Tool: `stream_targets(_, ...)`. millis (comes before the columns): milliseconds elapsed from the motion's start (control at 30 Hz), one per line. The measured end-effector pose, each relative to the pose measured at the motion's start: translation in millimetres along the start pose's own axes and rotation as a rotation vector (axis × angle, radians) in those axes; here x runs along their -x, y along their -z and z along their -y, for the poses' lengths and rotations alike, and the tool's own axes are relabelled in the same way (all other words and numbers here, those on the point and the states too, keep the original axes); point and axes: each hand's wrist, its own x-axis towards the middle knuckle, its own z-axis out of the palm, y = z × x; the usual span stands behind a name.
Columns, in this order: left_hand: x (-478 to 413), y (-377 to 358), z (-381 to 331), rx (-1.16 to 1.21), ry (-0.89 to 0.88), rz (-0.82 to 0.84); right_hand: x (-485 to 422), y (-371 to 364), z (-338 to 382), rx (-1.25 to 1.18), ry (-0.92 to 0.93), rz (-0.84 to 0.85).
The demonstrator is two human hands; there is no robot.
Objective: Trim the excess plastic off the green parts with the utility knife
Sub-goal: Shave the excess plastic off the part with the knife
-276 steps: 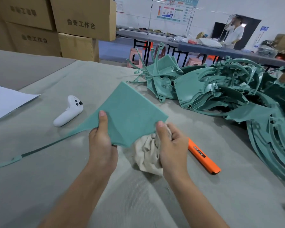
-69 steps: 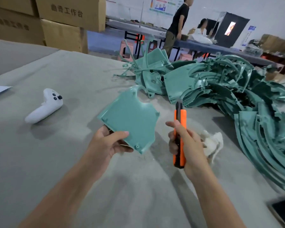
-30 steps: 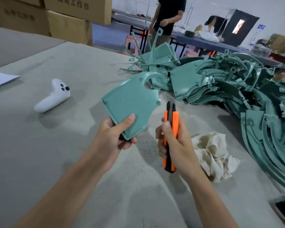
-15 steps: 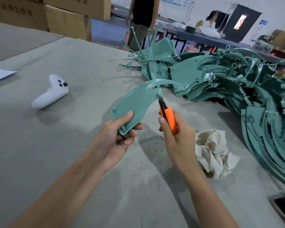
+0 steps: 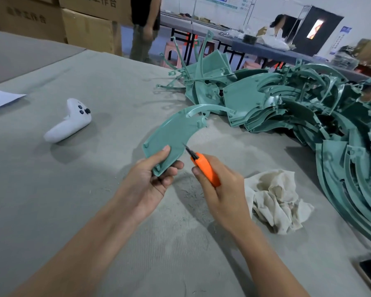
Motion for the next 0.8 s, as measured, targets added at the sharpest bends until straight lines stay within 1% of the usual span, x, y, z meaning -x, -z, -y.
stream_targets(100, 0, 1, -1, -0.055, -0.010, 0.014, -6, 3, -4, 0.001, -0.080, -0.088)
stream_targets(200, 1, 1, 0, -0.068, -0.017, 0.028, -9, 1, -6, 0.011, -0.100, -0.090)
stream_targets(367, 0, 2, 0, -0.042, -0.025, -0.012, -3, -5, -2, 0.015, -0.003, -0.014)
stream_targets(500, -1, 4, -2, -0.079, -0.034, -0.033, -4, 0, -4, -0.006, 0.062, 0.039)
stream_targets(567, 0, 4, -3, -0.105, -0.029, -0.017, -7, 4, -9, -0.022, 0.031, 0.036)
stream_targets(700, 1, 2, -2, -0.136, -0.028, 0.013, -13, 11, -15, -0.029, -0.060, -0.061)
stream_targets(800, 0, 1, -1, -0.129, -0.046, 0.006, -10, 5, -12, -0.050, -0.076, -0.045)
